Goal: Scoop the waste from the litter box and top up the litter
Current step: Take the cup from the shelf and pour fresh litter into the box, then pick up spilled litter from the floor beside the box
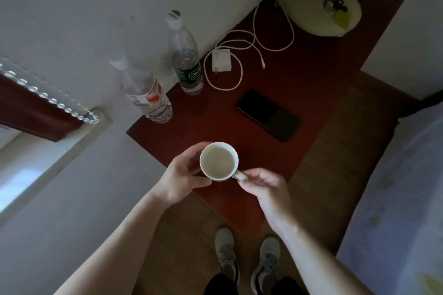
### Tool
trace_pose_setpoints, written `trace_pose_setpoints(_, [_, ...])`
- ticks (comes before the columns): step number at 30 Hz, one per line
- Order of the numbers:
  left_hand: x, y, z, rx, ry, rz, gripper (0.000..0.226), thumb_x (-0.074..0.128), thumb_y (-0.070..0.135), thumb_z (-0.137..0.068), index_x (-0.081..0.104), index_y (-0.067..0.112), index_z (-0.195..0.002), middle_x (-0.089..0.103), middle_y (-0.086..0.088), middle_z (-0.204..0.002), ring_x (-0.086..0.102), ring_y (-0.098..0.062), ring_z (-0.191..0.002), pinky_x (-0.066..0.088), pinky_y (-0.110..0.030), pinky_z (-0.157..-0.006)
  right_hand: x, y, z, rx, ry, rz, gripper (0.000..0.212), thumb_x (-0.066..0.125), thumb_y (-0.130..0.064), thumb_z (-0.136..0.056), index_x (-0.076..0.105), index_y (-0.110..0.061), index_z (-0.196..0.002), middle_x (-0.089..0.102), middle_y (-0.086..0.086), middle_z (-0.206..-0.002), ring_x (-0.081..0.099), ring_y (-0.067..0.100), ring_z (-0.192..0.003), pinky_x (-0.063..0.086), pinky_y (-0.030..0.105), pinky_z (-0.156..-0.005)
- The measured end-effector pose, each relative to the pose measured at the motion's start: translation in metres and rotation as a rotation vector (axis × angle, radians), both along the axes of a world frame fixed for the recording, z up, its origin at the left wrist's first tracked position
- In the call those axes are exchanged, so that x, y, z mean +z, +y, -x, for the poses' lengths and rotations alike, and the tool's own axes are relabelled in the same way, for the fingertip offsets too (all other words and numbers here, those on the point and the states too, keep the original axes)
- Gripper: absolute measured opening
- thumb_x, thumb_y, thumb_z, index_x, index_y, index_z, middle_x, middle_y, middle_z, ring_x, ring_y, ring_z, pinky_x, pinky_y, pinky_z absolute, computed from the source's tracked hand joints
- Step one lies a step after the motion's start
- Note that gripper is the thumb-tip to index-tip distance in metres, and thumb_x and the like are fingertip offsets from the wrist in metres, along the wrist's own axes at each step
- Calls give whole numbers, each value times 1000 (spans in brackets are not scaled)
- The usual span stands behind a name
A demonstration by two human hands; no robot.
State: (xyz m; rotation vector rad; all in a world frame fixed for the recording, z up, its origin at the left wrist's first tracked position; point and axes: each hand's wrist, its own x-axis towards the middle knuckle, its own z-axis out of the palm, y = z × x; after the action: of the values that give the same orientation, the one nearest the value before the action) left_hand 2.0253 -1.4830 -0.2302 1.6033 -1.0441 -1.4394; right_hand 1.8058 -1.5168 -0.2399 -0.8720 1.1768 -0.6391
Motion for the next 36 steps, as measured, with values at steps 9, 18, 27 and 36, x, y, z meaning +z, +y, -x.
trace_pose_setpoints(9, [18, 14, 9, 54, -92, -35, 87, 74, -5, -66, 41, 23, -142, 58, 1, -135, 54, -17, -127, 44, -46, -108, 14, 0, 11, 46, 25, 26, 26, 69, 5, -85, 73, -10, -106, 76, 4, -106, 70, 11, -105, 55, 18, -78])
trace_pose_setpoints(18, [104, 85, 65, 263, -550, 4, 56, 56, 51, -91, 43, 33, -142, 47, 15, -141, 42, -1, -128, 33, -23, -105, 76, 14, 49, 286, 311, 337, 26, 66, -24, -92, 69, -25, -117, 69, -14, -115, 63, 2, -111, 52, 26, -95])
trace_pose_setpoints(27, [169, 272, 106, 646, -838, -140, 43, 50, 48, -95, 54, 29, -134, 55, 9, -137, 50, -12, -126, 40, -30, -104, 147, 101, 44, 932, 692, 807, 38, 51, -40, -99, 61, -20, -129, 61, -1, -134, 56, 19, -123, 47, 33, -99])
trace_pose_setpoints(36, [171, 508, 128, 894, -858, -512, 52, 39, 52, -97, 47, 25, -141, 47, 5, -147, 43, -16, -135, 34, -37, -112, 183, 263, -39, 1433, 670, 1100, 44, 50, -37, -99, 52, -20, -139, 55, 0, -143, 50, 21, -131, 42, 37, -108])
